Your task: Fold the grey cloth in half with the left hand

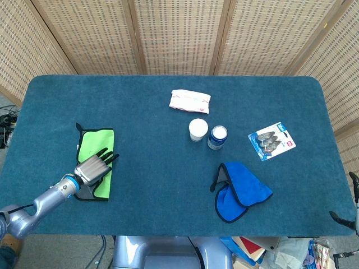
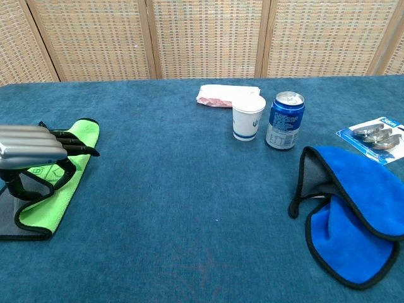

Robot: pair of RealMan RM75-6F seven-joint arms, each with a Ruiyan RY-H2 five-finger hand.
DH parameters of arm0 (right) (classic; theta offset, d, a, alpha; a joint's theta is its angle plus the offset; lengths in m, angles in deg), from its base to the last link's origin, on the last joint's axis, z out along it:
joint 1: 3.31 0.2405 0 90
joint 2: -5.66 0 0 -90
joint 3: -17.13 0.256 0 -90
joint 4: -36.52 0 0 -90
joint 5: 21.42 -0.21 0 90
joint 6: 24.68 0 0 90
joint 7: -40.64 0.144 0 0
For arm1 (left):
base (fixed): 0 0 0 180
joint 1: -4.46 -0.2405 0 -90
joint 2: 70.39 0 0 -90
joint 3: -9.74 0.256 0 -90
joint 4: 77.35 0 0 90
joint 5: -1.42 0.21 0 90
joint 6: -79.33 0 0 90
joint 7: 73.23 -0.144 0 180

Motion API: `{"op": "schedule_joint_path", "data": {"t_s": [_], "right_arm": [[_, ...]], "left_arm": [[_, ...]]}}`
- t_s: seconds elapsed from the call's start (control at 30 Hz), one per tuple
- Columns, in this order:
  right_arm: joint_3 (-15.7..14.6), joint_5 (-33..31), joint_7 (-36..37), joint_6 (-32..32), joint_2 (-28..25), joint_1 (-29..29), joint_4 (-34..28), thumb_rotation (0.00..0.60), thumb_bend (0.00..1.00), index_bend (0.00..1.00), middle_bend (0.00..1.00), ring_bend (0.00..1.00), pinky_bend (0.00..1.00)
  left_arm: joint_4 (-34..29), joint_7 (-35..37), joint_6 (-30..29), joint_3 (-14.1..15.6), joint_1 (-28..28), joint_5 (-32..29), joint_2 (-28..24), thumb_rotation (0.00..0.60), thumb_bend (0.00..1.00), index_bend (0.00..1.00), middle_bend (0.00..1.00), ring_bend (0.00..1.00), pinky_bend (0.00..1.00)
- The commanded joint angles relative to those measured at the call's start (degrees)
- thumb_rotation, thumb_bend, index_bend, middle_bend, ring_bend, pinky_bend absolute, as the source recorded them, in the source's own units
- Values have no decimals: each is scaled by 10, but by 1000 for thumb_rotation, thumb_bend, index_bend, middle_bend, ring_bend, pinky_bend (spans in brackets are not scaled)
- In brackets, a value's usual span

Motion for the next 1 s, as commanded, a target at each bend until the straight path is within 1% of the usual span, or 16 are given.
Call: {"op": "schedule_joint_path", "data": {"t_s": [0.03, 0.13, 0.27, 0.53, 0.83, 1.0], "right_arm": [[0, 0, 0, 0, 0, 0, 0, 600, 0, 0, 0, 0, 0], [0, 0, -1, -1, 0, 0, 0, 600, 0, 0, 0, 0, 0], [0, 0, -1, -1, 1, 1, 0, 600, 0, 0, 0, 0, 0], [-1, 1, -2, 0, 1, 0, 0, 600, 0, 0, 0, 0, 0], [-1, 1, -3, -1, 2, 1, 1, 600, 0, 1, 0, 0, 0], [-1, 0, -3, -2, 2, 1, 1, 600, 0, 1, 0, 0, 0]], "left_arm": [[4, 1, 0, -1, 0, 0, 2, 600, 322, 512, 0, 0, 0], [6, 2, 0, 0, 0, 1, 5, 600, 332, 525, 0, 0, 0], [8, 4, 0, 1, -1, 2, 6, 600, 357, 572, 0, 0, 0], [19, 9, -2, 0, -4, 0, 8, 600, 380, 575, 0, 0, 0], [25, 20, -2, 4, -7, 4, 10, 600, 547, 594, 0, 0, 0], [22, 33, -11, 6, -10, 12, 3, 600, 563, 622, 0, 0, 0]]}}
